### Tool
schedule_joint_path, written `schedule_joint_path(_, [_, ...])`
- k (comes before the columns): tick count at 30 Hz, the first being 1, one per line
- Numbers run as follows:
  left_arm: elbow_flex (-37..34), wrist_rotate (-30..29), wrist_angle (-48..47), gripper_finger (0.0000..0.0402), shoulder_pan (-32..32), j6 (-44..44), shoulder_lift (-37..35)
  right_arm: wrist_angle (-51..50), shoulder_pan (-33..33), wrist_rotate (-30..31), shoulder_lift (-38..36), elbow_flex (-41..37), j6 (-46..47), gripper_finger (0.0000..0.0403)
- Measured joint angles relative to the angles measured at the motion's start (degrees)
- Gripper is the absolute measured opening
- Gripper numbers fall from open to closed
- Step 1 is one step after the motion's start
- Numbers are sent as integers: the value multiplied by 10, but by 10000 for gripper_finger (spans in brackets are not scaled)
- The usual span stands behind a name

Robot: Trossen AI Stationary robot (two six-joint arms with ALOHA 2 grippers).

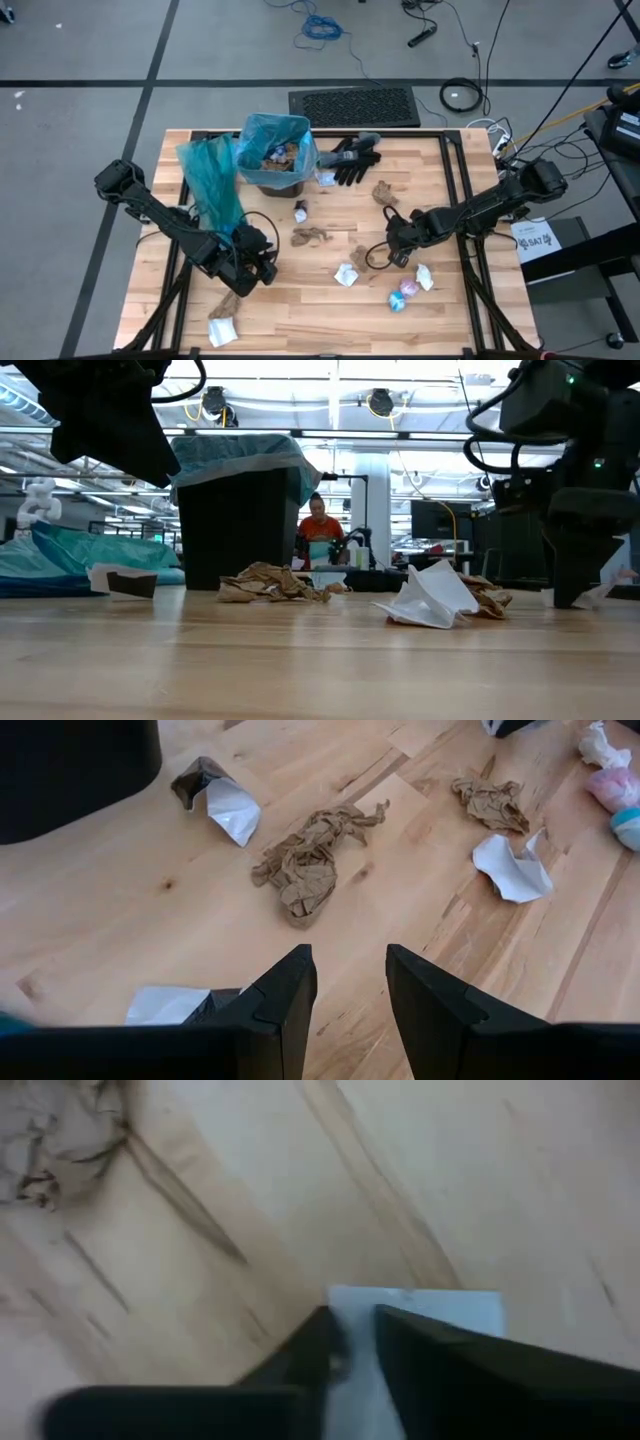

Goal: Place trash/remove bag and relplace
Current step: Put the white cardboard into the trash bin

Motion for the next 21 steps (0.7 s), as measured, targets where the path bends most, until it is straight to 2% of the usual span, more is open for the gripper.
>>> schedule_joint_path(2, [0,0,0,129,0,0,0,11,0,-2,-5,-1,-14,13])
schedule_joint_path(10, [0,0,0,129,0,14,0,77,-2,-4,-22,25,-39,1])
schedule_joint_path(15, [0,0,0,129,1,14,0,78,-3,44,-23,98,-80,1])
schedule_joint_path(21, [0,0,0,129,1,32,0,105,-29,72,-12,206,-191,1])
